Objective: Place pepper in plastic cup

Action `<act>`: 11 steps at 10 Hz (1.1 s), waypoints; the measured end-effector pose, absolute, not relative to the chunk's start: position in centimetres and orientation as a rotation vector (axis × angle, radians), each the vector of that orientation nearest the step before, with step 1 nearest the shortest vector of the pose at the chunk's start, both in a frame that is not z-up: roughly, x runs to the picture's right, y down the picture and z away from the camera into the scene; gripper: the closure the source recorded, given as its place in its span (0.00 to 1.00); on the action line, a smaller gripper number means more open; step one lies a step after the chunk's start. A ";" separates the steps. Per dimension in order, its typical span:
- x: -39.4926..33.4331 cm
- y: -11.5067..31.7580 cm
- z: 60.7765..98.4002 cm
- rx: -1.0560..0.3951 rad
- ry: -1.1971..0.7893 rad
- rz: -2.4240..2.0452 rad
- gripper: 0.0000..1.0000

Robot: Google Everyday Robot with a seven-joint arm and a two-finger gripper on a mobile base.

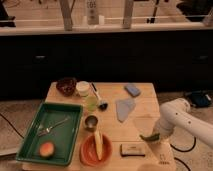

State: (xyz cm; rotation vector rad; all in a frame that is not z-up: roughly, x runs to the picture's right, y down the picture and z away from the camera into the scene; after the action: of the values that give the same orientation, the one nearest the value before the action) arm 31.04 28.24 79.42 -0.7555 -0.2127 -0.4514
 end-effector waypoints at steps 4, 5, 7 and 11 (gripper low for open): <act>30.9 28.2 79.7 -0.766 -0.210 -0.461 1.00; 31.0 28.0 79.5 -0.763 -0.204 -0.461 1.00; 31.2 27.1 78.7 -0.748 -0.196 -0.457 1.00; 31.9 24.5 76.5 -0.699 -0.171 -0.442 1.00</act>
State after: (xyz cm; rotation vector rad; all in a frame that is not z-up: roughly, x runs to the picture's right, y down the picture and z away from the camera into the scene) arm 31.94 24.51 76.48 -0.6990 -0.1710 -0.4416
